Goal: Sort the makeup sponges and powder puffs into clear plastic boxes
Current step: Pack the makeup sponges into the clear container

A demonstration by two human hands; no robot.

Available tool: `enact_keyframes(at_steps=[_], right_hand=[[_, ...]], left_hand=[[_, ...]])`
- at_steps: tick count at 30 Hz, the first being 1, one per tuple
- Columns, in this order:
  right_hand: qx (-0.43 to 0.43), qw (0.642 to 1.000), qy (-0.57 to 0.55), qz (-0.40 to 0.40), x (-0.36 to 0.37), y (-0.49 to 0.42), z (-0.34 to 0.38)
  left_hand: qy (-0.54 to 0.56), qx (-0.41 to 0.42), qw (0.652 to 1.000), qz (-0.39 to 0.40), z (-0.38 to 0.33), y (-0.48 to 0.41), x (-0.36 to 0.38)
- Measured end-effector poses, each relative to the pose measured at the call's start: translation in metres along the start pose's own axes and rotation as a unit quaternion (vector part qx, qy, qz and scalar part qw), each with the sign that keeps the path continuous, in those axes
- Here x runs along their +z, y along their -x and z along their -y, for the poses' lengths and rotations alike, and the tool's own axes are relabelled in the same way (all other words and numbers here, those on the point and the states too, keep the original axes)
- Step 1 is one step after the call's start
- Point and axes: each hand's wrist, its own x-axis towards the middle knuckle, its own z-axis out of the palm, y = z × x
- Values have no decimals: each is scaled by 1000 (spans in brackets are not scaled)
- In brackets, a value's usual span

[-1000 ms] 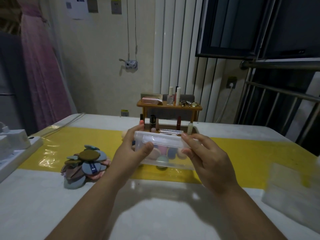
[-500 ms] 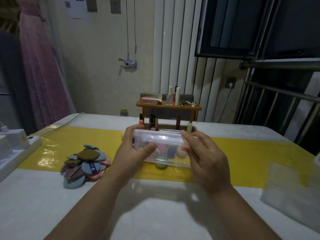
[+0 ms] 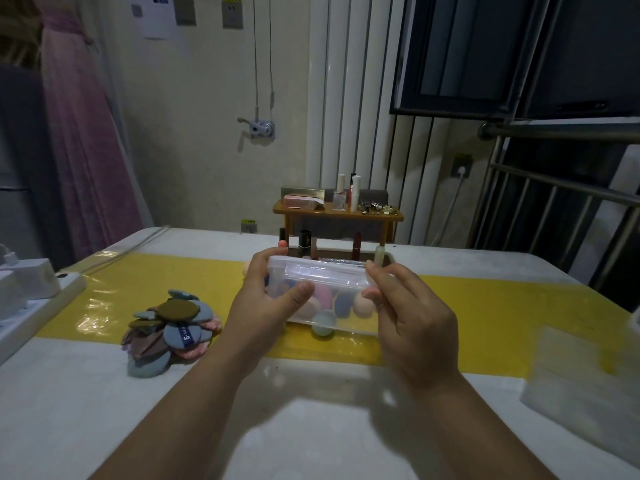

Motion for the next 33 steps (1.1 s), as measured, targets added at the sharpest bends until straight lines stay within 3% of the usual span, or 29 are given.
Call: enact_keyframes(at_steps=[9, 15, 19, 25, 33], right_hand=[[-12, 1000, 14, -9, 1, -3, 0], [53, 994, -44, 79, -2, -5, 0], [30, 993, -40, 110, -2, -6, -6], [-68, 995, 7, 69, -2, -4, -15], [-98, 995, 32, 17, 4, 0, -13]], left_hand=[[18, -15, 1000, -5, 2, 1, 0], [45, -21, 999, -5, 2, 1, 2], [45, -17, 999, 14, 2, 0, 2], [70, -32, 997, 18, 4, 0, 3], [102, -30, 994, 5, 4, -2, 4]])
